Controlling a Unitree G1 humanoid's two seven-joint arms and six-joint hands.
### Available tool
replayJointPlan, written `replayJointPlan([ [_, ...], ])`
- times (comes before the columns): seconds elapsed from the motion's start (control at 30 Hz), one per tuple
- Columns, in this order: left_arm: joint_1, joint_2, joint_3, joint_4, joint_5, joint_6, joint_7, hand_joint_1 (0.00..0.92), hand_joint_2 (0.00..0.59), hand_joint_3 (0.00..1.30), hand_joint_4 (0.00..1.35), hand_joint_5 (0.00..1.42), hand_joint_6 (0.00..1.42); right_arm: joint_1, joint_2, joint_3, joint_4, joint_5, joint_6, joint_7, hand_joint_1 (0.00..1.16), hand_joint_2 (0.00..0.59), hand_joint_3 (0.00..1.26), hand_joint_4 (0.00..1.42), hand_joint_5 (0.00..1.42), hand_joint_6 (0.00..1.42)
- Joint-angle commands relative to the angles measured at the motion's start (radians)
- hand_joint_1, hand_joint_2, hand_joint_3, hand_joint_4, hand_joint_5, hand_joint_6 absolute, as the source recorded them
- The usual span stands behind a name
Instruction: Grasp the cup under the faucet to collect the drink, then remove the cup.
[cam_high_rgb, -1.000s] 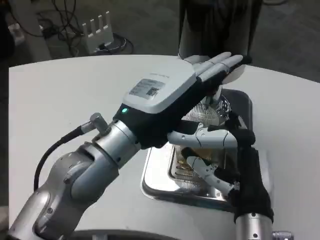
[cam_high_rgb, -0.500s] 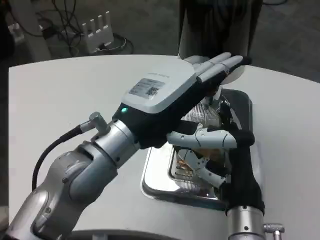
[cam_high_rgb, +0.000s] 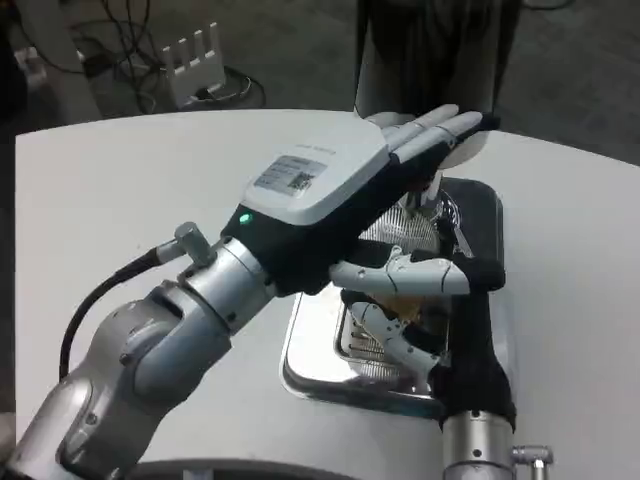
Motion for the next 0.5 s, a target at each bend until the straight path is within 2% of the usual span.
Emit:
replayJointPlan([
  [0.03, -0.003, 0.014, -0.009, 0.007, 0.011, 0.000, -0.035, 0.000, 0.109, 0.13, 0.12, 0.20, 0.12, -0.019, 0.063, -0.001, 0.027, -0.001, -0.016, -0.020, 0.82, 0.164, 0.10, 0.13, 0.15, 0.23],
  [0.5, -0.010, 0.037, -0.008, 0.014, 0.018, -0.013, -0.038, 0.000, 0.110, 0.13, 0.12, 0.21, 0.12, -0.059, 0.081, 0.003, 0.076, -0.015, -0.027, -0.067, 0.82, 0.163, 0.10, 0.13, 0.16, 0.22],
])
